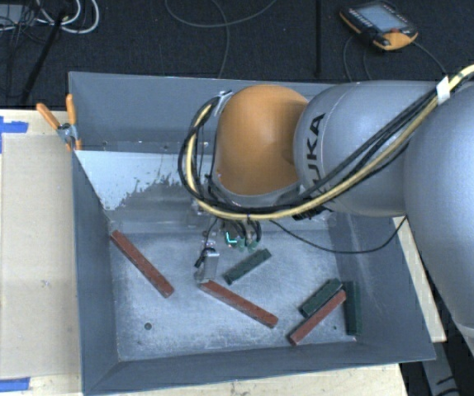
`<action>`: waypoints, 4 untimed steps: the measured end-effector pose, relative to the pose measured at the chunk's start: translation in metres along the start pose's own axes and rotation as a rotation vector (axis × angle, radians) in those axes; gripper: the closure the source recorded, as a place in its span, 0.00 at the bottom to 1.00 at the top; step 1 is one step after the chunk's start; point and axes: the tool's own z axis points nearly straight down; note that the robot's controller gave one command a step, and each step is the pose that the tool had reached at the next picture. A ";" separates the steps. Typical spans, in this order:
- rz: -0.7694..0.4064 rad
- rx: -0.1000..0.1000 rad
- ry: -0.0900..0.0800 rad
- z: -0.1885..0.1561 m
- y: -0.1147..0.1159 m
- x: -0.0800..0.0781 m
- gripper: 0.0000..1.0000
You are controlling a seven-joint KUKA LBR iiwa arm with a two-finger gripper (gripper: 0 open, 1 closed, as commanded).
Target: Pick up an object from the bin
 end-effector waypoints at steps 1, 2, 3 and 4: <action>0.003 -0.001 -0.007 -0.004 -0.001 -0.002 0.00; -0.101 -0.001 -0.010 0.042 -0.050 -0.001 0.00; 0.009 0.001 -0.007 0.054 -0.016 0.009 0.00; -0.041 -0.003 -0.006 0.049 -0.034 0.003 0.00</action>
Offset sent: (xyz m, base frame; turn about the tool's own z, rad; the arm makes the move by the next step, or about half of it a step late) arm -0.0010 -0.1056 -0.0920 -0.1974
